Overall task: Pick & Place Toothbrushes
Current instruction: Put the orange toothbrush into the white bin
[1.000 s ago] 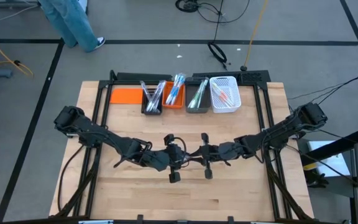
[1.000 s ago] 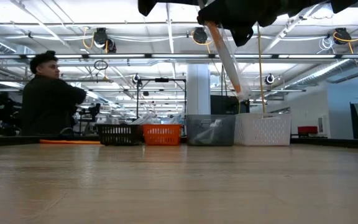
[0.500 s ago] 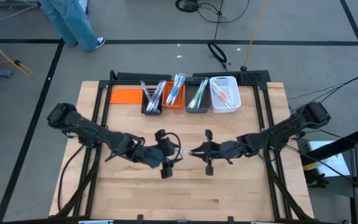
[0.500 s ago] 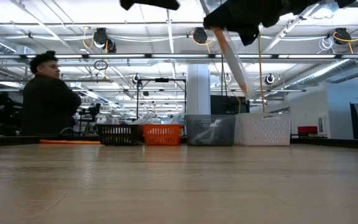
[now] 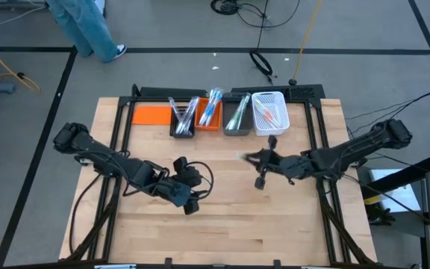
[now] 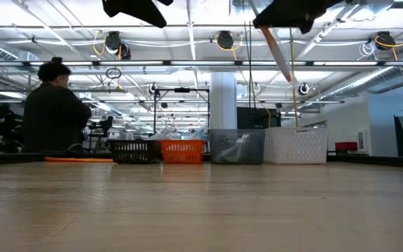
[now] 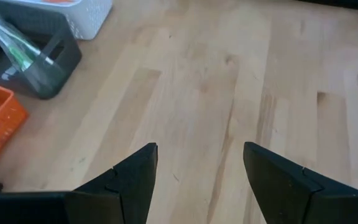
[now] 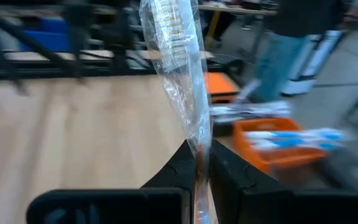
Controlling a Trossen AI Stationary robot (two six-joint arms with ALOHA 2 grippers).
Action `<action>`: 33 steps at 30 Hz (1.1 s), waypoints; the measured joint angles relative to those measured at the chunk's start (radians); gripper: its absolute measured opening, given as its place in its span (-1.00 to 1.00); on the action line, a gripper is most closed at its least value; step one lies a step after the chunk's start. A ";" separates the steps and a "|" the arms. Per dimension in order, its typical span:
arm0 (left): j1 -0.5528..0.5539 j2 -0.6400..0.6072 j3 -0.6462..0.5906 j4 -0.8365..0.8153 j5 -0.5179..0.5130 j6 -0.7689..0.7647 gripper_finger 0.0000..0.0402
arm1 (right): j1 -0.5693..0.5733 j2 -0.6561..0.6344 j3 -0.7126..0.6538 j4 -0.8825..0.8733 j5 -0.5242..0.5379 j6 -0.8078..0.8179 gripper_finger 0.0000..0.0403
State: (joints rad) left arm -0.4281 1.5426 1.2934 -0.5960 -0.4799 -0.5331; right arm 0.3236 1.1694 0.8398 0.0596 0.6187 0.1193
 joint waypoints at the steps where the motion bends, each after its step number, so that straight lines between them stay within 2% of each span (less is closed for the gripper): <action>1: -0.001 0.000 0.000 0.001 -0.005 0.001 0.20 | -0.009 -0.018 0.000 -0.021 0.019 -0.006 -0.92; 5: -0.006 0.000 0.000 0.001 -0.026 0.000 0.20 | -0.071 -0.079 0.000 -0.108 0.065 -0.007 -0.92; 11: -0.006 0.000 0.000 0.015 -0.026 0.001 0.20 | -0.205 -0.145 0.000 -0.217 0.066 0.007 -0.92; 19: -0.006 0.000 0.000 0.023 -0.027 0.003 0.20 | -0.402 -0.161 0.000 -0.285 0.054 -0.038 -0.92; 27: -0.005 0.000 0.000 0.024 -0.027 0.004 0.20 | -0.664 -0.161 -0.033 -0.287 -0.126 -0.074 -0.92; 33: -0.005 0.000 0.000 0.024 -0.027 0.023 0.20 | -0.847 -0.161 -0.081 -0.202 -0.287 -0.080 -0.92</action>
State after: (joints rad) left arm -0.4335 1.5425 1.2934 -0.5716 -0.5068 -0.5102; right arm -0.5237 1.0084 0.7591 -0.1425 0.3320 0.0395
